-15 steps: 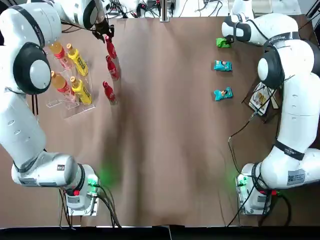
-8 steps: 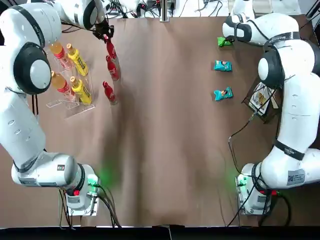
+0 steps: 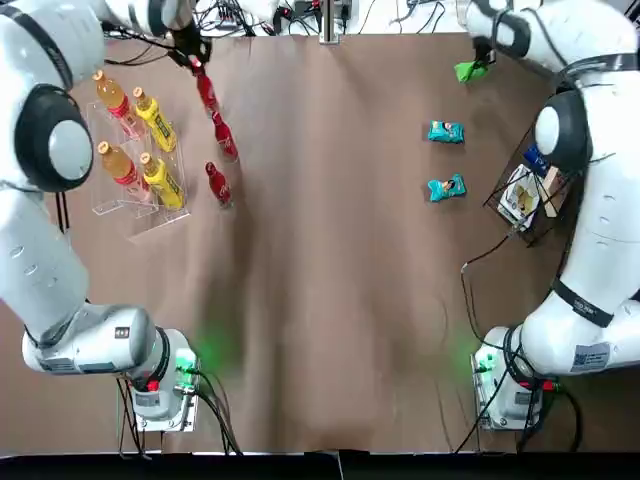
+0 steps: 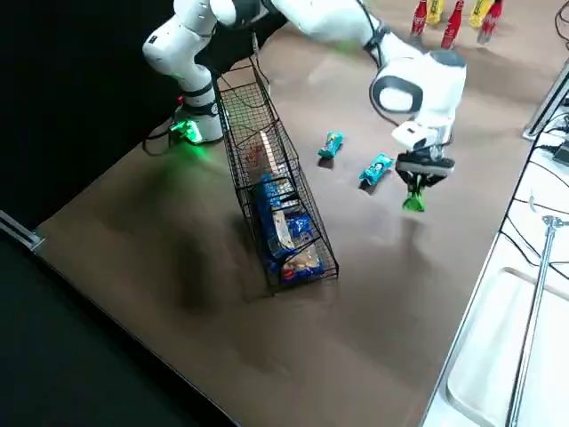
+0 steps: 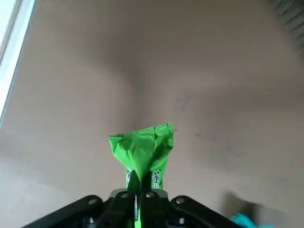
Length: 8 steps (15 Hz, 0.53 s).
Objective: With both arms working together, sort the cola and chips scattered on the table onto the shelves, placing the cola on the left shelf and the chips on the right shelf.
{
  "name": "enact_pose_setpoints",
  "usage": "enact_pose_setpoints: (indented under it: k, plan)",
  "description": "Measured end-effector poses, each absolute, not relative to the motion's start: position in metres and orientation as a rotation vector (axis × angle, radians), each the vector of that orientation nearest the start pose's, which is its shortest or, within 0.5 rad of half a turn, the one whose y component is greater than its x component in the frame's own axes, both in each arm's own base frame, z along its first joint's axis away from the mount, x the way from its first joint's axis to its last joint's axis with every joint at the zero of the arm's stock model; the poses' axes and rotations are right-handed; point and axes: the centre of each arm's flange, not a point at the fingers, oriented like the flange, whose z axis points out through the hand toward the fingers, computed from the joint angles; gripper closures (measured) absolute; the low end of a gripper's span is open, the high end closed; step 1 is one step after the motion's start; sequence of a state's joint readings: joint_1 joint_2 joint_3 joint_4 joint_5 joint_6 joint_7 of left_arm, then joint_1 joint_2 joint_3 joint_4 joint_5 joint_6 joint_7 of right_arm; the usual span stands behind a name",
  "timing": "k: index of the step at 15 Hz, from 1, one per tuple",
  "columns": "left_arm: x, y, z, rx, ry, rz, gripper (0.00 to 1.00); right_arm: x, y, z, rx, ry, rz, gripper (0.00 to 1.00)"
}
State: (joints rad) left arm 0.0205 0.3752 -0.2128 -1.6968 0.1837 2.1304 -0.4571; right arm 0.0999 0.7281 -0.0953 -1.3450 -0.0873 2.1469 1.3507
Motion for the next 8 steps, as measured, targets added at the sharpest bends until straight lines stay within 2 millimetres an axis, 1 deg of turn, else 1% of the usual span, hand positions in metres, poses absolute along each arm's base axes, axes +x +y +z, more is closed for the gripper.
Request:
enact_pose_setpoints:
  k: [2, 4, 5, 7, 8]
  plan:
    - [0.642, -0.08, 0.433, -3.028, -0.265, -0.061, 0.68, 0.732, 0.004, 0.357, -2.661, 1.829, -0.173, 0.97]
    - [0.623, -0.052, 0.481, -2.998, -0.2, 0.006, 0.68, 0.714, -0.014, 0.414, -2.741, 1.752, -0.118, 0.97]
    - [0.611, -0.039, 0.502, -2.986, -0.167, 0.039, 0.68, 0.702, -0.025, 0.44, -2.784, 1.71, -0.078, 0.97]
    - [0.584, -0.013, 0.535, -2.964, -0.099, 0.134, 0.68, 0.675, -0.049, 0.487, -2.857, 1.64, 0.015, 0.97]
    - [0.572, 0.0, 0.548, -2.957, -0.064, 0.179, 0.68, 0.661, -0.063, 0.507, -2.885, 1.613, 0.059, 0.97]
